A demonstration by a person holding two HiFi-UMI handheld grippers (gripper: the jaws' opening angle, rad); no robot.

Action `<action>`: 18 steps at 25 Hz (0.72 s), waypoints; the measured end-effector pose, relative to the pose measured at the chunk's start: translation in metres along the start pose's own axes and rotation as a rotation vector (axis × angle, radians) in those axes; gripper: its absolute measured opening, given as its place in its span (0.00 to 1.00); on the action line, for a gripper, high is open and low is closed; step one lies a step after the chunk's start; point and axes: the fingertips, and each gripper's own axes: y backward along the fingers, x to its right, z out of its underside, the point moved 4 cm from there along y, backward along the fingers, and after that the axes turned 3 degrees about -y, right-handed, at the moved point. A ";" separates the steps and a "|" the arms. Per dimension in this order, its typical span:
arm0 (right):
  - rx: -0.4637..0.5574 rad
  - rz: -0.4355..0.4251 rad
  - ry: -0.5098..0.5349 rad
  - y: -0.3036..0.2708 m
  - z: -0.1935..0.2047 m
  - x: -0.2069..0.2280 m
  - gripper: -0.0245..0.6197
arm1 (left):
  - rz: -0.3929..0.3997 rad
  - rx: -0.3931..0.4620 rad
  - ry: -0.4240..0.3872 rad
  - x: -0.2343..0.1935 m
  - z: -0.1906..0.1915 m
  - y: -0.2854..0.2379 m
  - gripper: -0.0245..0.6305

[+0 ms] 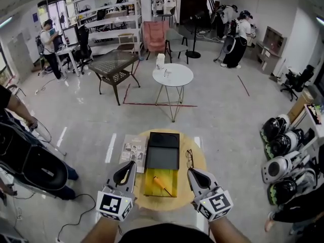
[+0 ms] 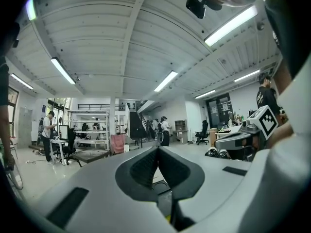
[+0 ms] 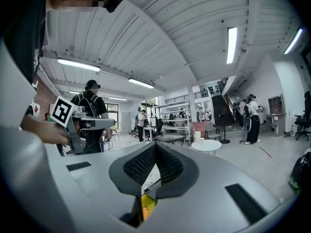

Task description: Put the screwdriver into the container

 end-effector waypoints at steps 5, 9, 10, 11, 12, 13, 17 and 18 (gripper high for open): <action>0.039 0.009 0.011 0.016 -0.009 -0.002 0.06 | -0.009 -0.007 -0.012 0.012 0.002 0.014 0.06; 0.067 0.015 0.020 0.028 -0.009 -0.008 0.06 | -0.027 -0.017 -0.007 0.016 0.011 0.028 0.06; 0.071 0.014 0.022 0.031 -0.010 -0.010 0.06 | -0.032 -0.020 -0.005 0.017 0.011 0.031 0.06; 0.075 0.011 0.021 0.034 -0.012 -0.011 0.06 | -0.034 -0.022 -0.003 0.019 0.011 0.034 0.06; 0.080 0.006 0.018 0.038 -0.015 -0.013 0.06 | -0.035 -0.022 -0.001 0.021 0.010 0.036 0.06; 0.085 0.001 0.015 0.041 -0.018 -0.015 0.06 | -0.034 -0.021 0.001 0.023 0.009 0.038 0.06; 0.103 -0.015 0.009 0.054 -0.026 -0.023 0.06 | -0.032 -0.005 -0.002 0.033 0.003 0.047 0.06; 0.106 -0.016 0.009 0.057 -0.027 -0.025 0.06 | -0.032 -0.004 -0.007 0.035 0.002 0.049 0.06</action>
